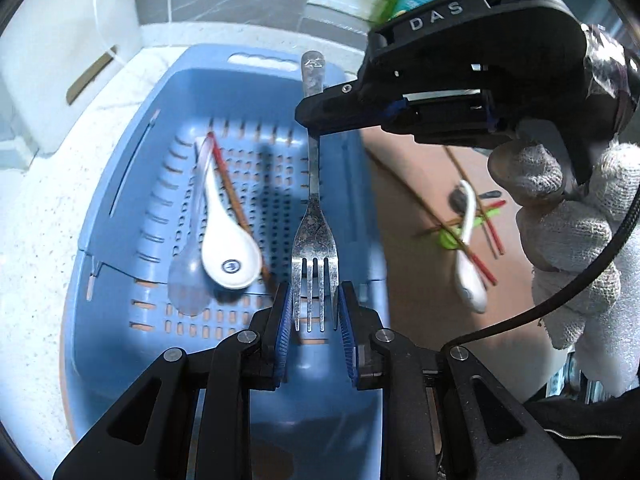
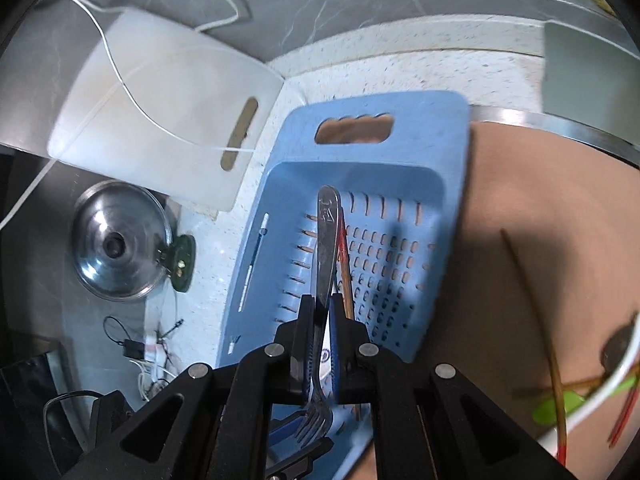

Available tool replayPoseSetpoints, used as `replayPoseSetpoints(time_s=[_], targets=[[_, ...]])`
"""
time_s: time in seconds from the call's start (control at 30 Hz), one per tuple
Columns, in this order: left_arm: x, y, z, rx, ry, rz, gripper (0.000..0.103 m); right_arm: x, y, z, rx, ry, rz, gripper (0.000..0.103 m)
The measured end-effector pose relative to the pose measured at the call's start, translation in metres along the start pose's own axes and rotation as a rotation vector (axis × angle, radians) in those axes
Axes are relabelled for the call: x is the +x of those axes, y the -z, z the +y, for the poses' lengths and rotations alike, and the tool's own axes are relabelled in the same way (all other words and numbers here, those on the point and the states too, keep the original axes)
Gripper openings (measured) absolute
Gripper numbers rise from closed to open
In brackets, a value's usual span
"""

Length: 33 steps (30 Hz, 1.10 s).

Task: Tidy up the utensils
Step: 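Carry the silver fork with the right tool into the blue basket and release it, then move both tools back over the mat toward the remaining chopsticks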

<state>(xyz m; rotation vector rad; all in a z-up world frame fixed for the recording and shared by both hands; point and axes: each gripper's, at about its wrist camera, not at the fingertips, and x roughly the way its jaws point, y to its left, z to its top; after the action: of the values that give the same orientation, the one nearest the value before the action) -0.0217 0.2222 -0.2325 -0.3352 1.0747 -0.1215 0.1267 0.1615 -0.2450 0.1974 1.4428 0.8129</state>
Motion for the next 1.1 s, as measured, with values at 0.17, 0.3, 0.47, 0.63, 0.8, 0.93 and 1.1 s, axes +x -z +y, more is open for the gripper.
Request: replayPoseSetpoints(time_s=[0.17,0.3,0.47,0.63,0.8,0.93,1.1], targets=[[0.012,-0.003,0.009,-0.024,-0.068,0.012,0.022,0.022,-0.007,-0.001,-0.003,0.035,0.043,0.007],[0.018,-0.005,0.011,-0.021,-0.085,0.032,0.022,0.035,-0.013,-0.001,-0.013,0.07,0.07,0.007],[0.031,-0.008,0.005,0.014,-0.1,0.057,0.021,0.048,-0.02,-0.001,-0.035,0.115,0.109,0.007],[0.038,-0.011,0.001,0.025,-0.113,0.073,0.02,0.054,-0.021,0.001,-0.059,0.145,0.118,0.006],[0.041,-0.014,0.002,0.015,-0.125,0.077,0.015,0.059,-0.024,0.006,-0.072,0.178,0.133,0.006],[0.045,-0.02,0.009,-0.003,-0.13,0.076,0.015,0.067,-0.025,0.012,-0.103,0.214,0.153,0.006],[0.037,-0.02,0.013,-0.015,-0.13,0.057,0.015,0.074,-0.024,0.015,-0.122,0.22,0.166,0.006]])
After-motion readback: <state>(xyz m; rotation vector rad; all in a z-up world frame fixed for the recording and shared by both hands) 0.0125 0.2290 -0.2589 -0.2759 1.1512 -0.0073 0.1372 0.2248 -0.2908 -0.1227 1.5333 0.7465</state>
